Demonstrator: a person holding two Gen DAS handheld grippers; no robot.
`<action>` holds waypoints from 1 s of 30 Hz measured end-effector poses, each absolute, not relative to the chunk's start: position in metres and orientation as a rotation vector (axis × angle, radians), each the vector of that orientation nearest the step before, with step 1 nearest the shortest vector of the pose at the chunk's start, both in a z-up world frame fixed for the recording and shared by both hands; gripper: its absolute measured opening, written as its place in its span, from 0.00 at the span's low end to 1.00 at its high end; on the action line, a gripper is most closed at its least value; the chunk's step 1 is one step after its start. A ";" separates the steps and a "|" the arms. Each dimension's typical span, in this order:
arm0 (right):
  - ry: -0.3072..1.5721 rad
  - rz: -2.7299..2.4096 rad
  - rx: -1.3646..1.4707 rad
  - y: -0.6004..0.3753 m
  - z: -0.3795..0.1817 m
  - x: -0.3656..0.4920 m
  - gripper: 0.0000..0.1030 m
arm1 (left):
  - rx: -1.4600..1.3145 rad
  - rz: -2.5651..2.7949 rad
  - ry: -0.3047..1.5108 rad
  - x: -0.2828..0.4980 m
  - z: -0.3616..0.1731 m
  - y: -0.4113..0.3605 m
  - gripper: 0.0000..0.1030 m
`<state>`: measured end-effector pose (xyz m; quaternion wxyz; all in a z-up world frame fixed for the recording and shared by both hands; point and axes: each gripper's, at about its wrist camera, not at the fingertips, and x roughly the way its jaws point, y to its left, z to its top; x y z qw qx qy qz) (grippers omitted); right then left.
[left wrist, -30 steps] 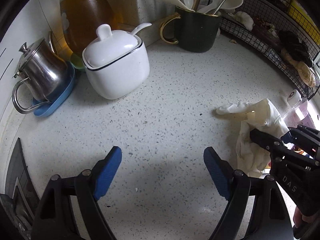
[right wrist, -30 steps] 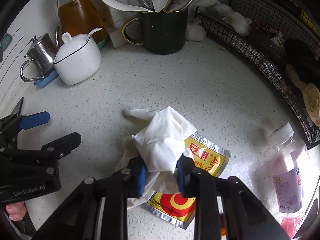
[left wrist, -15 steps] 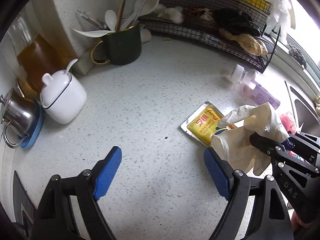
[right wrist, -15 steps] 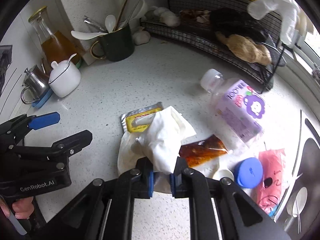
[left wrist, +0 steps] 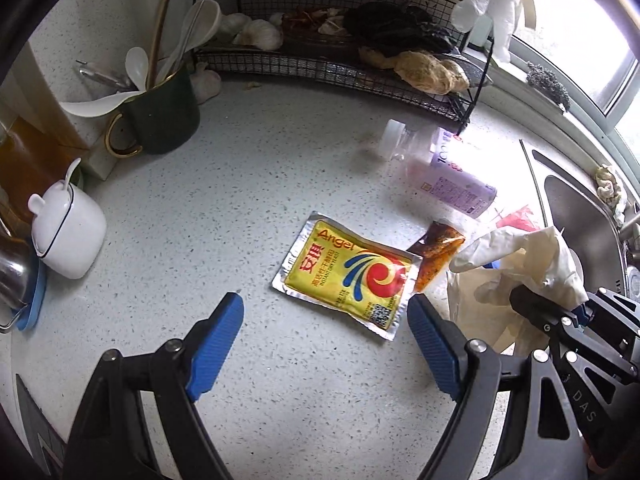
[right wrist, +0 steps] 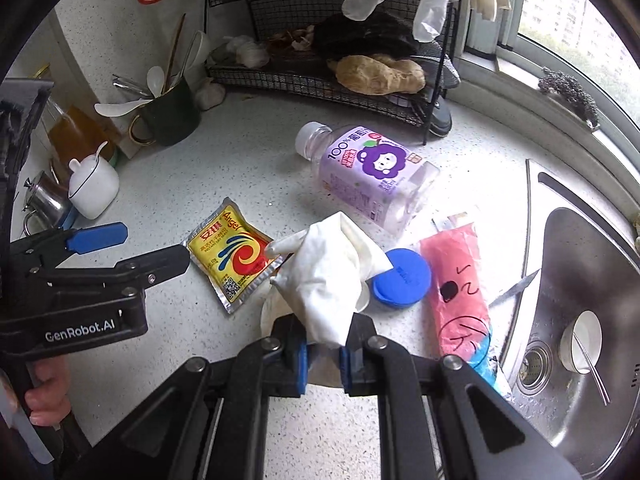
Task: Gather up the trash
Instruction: 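Move the left tool to the pink-and-blue plastic bag while the right tool holds the glove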
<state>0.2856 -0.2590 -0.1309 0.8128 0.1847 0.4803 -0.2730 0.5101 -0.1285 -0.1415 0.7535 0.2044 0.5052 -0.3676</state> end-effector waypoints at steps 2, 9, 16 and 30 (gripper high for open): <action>1.011 -0.604 0.397 -0.259 -0.125 0.279 0.10 | 0.448 -0.829 1.101 0.504 -0.138 -0.131 0.80; 0.950 -0.686 0.390 -0.268 -0.105 0.251 0.10 | 0.476 -0.937 1.066 0.469 -0.121 -0.152 0.80; 0.884 -0.772 0.368 -0.284 -0.079 0.212 0.10 | 0.479 -1.016 1.075 0.427 -0.110 -0.180 0.80; 0.902 -0.691 0.329 -0.351 -0.093 0.168 0.10 | 0.479 -0.916 1.152 0.367 -0.130 -0.246 0.80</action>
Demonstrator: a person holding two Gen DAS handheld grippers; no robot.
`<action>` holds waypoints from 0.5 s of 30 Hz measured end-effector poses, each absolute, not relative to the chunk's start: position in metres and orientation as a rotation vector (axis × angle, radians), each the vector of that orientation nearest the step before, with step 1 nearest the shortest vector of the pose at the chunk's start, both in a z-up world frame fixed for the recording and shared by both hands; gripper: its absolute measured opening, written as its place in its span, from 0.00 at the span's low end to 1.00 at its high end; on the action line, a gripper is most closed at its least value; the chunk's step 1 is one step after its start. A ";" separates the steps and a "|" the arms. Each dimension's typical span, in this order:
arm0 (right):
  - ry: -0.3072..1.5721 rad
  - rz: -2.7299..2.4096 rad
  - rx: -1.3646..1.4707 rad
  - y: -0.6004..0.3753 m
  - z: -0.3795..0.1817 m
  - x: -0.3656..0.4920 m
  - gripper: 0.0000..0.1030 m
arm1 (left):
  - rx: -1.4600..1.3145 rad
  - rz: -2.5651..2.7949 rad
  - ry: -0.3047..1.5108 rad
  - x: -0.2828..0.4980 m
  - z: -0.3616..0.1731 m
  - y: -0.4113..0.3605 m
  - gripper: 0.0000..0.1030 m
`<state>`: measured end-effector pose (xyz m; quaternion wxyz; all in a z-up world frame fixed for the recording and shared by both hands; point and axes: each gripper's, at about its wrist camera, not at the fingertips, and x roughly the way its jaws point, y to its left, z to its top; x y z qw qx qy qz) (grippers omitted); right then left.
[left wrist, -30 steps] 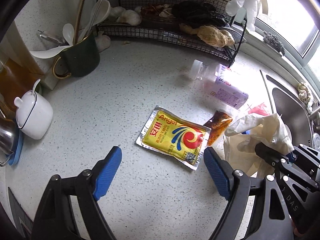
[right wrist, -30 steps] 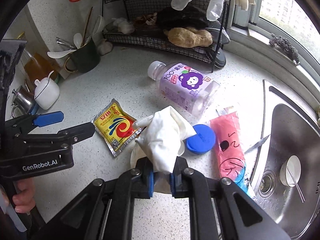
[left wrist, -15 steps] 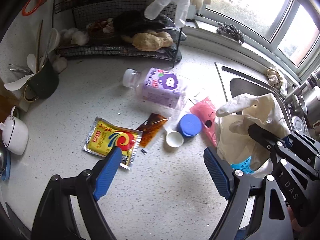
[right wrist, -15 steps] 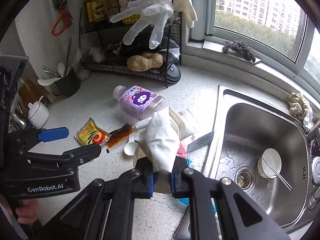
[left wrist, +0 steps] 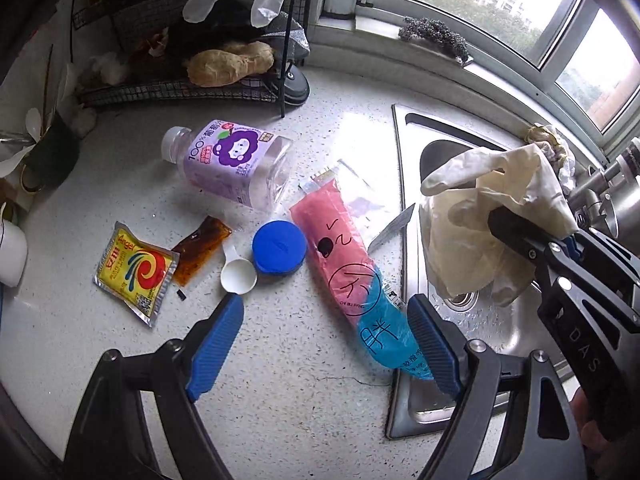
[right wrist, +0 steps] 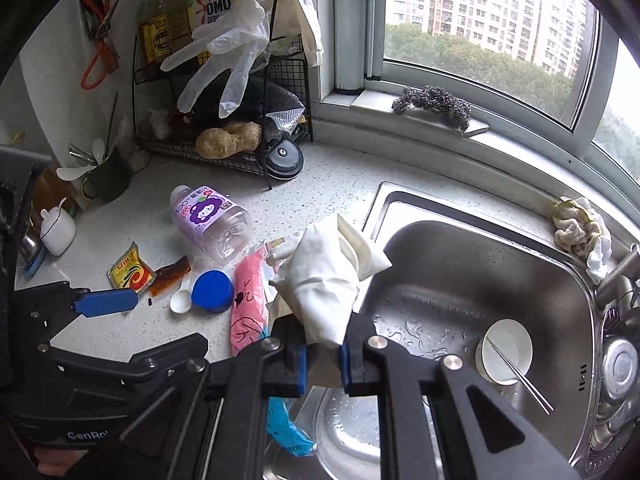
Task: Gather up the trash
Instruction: 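Move the left tool to the pink-and-blue plastic bag while the right tool holds the glove, then close the left tool on the pink-and-blue plastic bag and lift it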
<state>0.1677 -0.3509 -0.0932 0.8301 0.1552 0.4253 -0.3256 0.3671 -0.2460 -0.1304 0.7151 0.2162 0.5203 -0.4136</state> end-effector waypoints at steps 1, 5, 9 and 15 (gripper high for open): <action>0.913 -0.664 0.329 -0.355 -0.096 0.167 0.10 | 0.468 -0.888 1.167 0.365 -0.135 -0.248 0.80; 0.951 -0.591 0.327 -0.372 -0.110 0.164 0.10 | 0.443 -0.812 1.221 0.359 -0.152 -0.256 0.80; 0.975 -0.550 0.339 -0.384 -0.122 0.164 0.10 | 0.434 -0.771 1.282 0.356 -0.172 -0.266 0.80; 1.003 -0.521 0.350 -0.395 -0.136 0.164 0.10 | 0.433 -0.721 1.317 0.362 -0.194 -0.277 0.80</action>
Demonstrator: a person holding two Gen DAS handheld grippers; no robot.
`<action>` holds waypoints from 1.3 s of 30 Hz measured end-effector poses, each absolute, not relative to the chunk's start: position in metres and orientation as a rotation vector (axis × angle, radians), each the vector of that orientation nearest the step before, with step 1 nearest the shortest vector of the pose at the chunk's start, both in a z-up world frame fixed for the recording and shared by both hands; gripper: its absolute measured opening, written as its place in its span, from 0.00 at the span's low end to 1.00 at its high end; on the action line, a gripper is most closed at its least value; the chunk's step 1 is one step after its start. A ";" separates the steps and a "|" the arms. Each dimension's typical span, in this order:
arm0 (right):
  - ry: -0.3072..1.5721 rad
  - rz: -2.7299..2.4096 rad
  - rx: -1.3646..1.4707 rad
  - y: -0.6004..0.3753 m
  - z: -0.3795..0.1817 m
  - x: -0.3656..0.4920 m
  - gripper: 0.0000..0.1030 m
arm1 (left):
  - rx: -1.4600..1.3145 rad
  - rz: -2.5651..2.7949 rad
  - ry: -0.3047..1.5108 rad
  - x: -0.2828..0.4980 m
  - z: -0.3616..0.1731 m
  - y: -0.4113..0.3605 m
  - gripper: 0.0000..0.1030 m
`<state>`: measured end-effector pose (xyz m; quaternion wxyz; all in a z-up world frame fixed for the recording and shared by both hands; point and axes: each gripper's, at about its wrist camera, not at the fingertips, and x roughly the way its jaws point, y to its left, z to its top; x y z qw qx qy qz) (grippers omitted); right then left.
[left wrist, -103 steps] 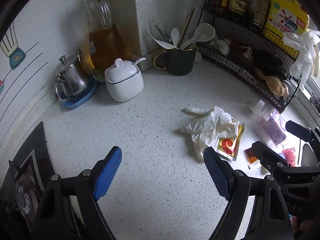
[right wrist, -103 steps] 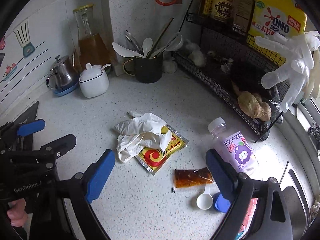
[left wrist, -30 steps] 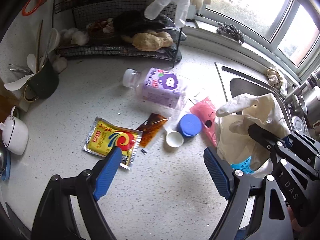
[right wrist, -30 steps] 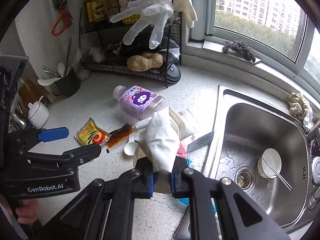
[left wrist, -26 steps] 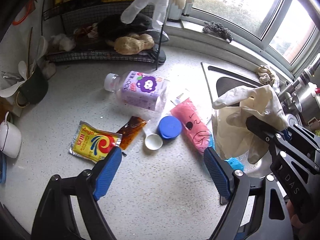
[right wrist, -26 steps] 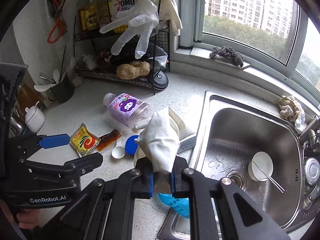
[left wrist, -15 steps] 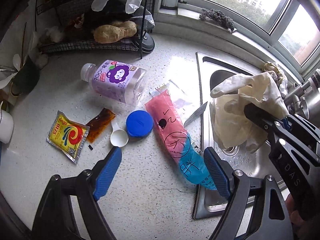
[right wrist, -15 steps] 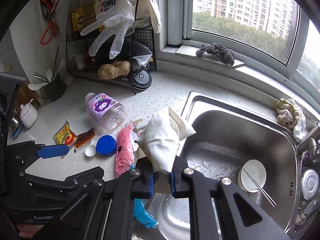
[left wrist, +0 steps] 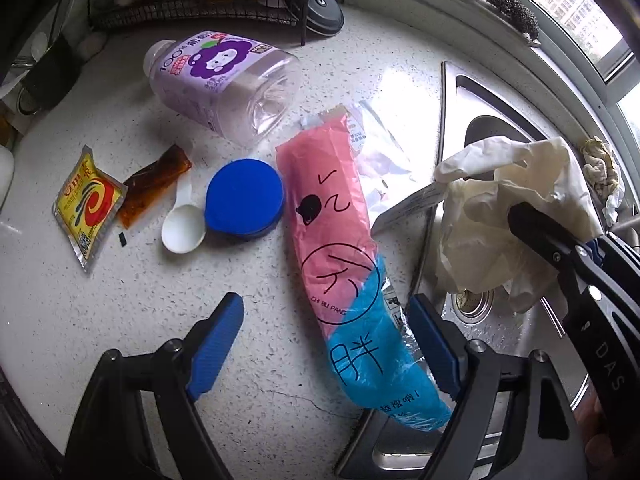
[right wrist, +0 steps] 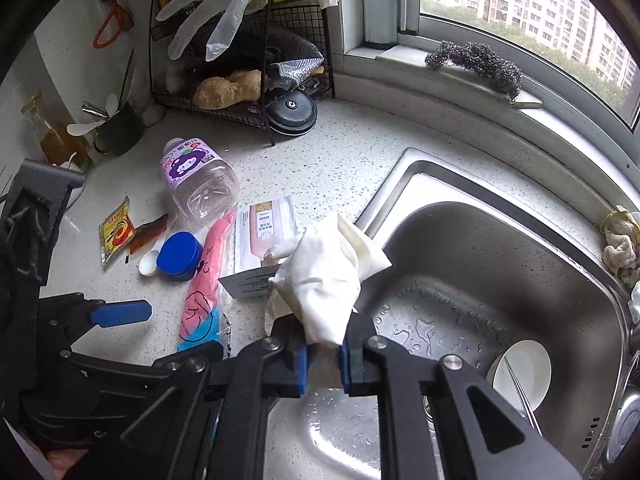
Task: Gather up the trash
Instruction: 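Close the left tool on the pink-and-blue plastic bag and lift it, then carry the bag and glove down to the red bin with both tools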
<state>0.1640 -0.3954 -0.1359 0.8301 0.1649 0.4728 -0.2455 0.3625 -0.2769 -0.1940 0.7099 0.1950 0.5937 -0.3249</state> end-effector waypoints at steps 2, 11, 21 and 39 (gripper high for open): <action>1.007 -0.517 0.353 -0.399 -0.140 0.164 0.10 | 0.435 -0.714 1.321 0.366 -0.199 -0.281 0.80; 1.026 -0.506 0.377 -0.406 -0.148 0.160 0.10 | 0.466 -0.723 1.297 0.373 -0.209 -0.295 0.67; 1.011 -0.474 0.360 -0.390 -0.140 0.153 0.11 | 0.469 -0.759 1.247 0.345 -0.196 -0.283 0.19; 0.934 -0.274 0.236 -0.288 -0.097 0.148 0.11 | 0.311 -0.597 1.130 0.303 -0.133 -0.146 0.18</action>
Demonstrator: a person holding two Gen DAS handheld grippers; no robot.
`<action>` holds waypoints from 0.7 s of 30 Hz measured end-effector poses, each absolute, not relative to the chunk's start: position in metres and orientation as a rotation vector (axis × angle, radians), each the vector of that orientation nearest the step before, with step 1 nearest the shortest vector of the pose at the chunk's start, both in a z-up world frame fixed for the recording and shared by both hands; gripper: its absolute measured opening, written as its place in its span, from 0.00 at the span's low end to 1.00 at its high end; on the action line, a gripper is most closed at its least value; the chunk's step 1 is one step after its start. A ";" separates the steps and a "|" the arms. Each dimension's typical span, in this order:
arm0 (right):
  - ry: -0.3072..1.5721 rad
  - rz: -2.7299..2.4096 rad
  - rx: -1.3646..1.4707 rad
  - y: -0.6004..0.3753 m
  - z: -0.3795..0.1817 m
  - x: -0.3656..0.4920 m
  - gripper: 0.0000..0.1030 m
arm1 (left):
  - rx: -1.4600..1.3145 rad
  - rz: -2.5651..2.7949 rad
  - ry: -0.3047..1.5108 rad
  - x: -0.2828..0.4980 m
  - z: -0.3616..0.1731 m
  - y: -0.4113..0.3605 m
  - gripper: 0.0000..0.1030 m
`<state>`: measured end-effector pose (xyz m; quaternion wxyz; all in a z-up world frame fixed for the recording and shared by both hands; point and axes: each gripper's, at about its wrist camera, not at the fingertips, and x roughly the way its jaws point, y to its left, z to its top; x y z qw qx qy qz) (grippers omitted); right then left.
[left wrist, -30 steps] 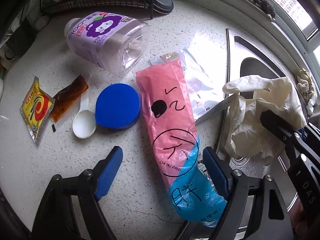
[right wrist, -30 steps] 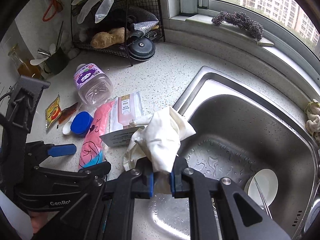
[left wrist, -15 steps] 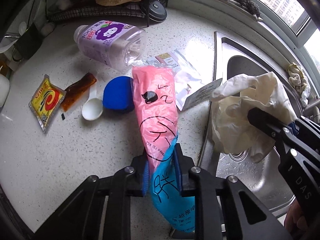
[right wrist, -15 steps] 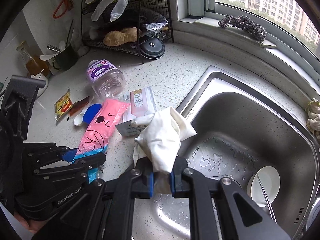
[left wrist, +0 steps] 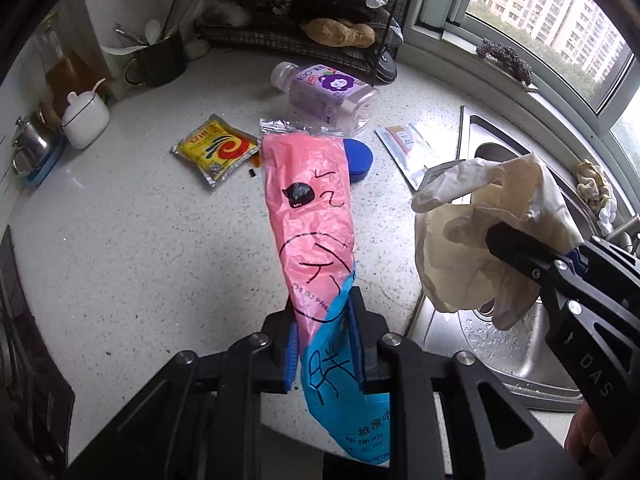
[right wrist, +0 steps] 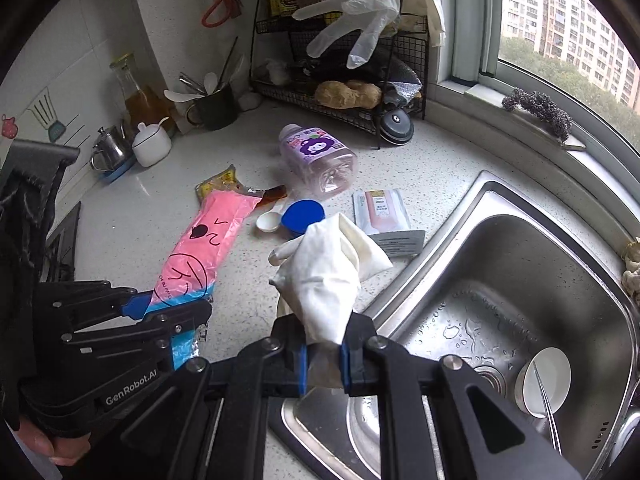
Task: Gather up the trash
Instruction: 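Carry the bag and glove down to the red bin with both tools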
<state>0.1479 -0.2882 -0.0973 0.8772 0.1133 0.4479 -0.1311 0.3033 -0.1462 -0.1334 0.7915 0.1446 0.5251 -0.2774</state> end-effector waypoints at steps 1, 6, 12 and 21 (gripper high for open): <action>0.935 -0.255 0.228 -0.280 -0.096 0.148 0.11 | 0.302 -0.582 1.124 0.298 -0.130 -0.135 0.18; 0.939 -0.162 0.184 -0.234 -0.095 0.143 0.10 | 0.268 -0.505 1.115 0.270 -0.122 -0.079 0.18; 0.968 -0.037 0.149 -0.179 -0.104 0.135 0.10 | 0.201 -0.405 1.140 0.236 -0.125 -0.014 0.18; 1.052 0.120 0.086 -0.110 -0.135 0.116 0.10 | 0.112 -0.279 1.214 0.179 -0.151 0.065 0.18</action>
